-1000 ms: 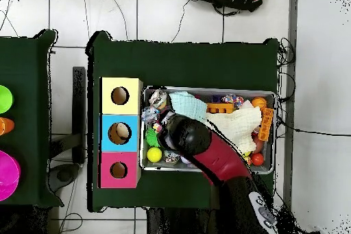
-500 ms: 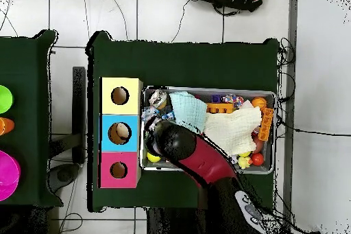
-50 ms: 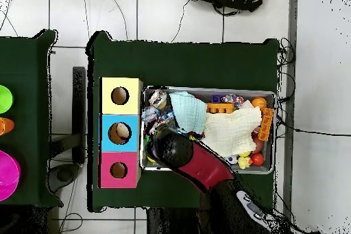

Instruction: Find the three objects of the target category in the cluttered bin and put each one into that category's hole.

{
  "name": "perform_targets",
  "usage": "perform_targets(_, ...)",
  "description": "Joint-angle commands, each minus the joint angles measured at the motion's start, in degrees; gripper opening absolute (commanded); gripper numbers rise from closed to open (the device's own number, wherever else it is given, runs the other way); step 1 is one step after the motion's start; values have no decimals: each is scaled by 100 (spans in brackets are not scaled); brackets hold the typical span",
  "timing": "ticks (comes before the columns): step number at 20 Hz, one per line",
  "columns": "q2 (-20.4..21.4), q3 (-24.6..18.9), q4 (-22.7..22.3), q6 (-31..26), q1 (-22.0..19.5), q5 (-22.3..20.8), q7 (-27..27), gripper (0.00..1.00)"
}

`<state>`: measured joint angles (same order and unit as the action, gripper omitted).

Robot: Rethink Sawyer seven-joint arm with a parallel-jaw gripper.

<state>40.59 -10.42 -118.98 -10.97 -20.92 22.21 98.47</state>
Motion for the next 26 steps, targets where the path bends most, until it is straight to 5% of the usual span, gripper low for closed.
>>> perform_targets(1, -350, -594, -116, 291, -320, -298, 700, 100)
perform_targets(17, -427, -531, 135, 85, -414, -430, 738, 100)
perform_targets(26, -687, -115, 737, -107, 78, -207, 875, 100)
